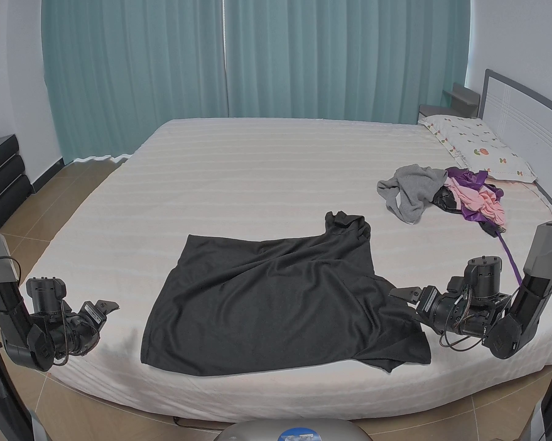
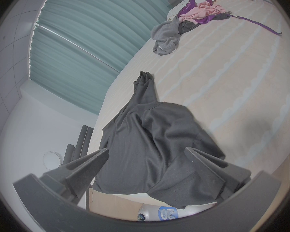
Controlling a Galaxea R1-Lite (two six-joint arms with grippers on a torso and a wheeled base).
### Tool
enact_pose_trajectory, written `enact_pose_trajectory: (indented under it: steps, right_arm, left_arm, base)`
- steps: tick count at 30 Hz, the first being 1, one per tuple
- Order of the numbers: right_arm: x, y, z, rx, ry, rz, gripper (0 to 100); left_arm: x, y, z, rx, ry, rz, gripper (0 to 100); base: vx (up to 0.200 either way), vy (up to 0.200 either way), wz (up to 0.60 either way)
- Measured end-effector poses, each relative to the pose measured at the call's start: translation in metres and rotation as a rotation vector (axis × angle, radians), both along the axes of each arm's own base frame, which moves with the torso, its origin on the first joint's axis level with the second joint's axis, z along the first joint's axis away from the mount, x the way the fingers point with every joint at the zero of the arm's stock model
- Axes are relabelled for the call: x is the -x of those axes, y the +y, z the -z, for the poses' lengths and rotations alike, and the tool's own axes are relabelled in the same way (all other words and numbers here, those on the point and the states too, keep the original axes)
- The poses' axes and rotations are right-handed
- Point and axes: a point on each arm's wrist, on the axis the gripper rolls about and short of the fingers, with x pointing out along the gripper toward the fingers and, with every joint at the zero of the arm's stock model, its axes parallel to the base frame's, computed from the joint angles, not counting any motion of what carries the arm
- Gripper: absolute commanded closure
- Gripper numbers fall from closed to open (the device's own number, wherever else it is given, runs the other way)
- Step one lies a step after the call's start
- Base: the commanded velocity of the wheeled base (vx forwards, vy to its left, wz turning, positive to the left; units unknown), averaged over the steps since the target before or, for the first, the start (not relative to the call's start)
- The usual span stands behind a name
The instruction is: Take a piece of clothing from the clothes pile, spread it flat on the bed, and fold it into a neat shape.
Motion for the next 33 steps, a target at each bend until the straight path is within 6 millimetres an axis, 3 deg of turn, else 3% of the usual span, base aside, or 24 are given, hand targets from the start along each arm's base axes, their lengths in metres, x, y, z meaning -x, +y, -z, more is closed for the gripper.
enact_pose_trajectory:
  steps: [3,12,20,25,33]
  right_arm:
    - [0.000,0.000,0.000,0.001,0.000,0.000,0]
    - [0.001,0.001,0.000,0.002,0.000,0.000,0]
    - [0.000,0.001,0.000,0.002,-0.001,0.000,0]
    - [0.000,0.002,0.000,0.002,-0.001,-0.002,0]
    - [0.000,0.002,0.001,0.003,0.002,-0.003,0]
  left_arm:
    - [-0.002,0.001,-0.002,0.039,-0.017,-0.033,0]
    - [-0.003,0.004,-0.009,0.081,-0.078,-0.027,0]
    - [-0.009,-0.005,-0.016,0.070,-0.114,0.017,0]
    - [-0.027,-0.014,-0.025,0.060,-0.173,0.057,0]
    - [-0.077,-0.038,-0.040,0.053,-0.271,0.152,0]
  base:
    - [0.000,0.000,0.00]
    - [0.200,0.000,0.00]
    - [0.000,0.000,0.00]
    - [0.000,0.000,0.00]
    - [0.000,0.000,0.00]
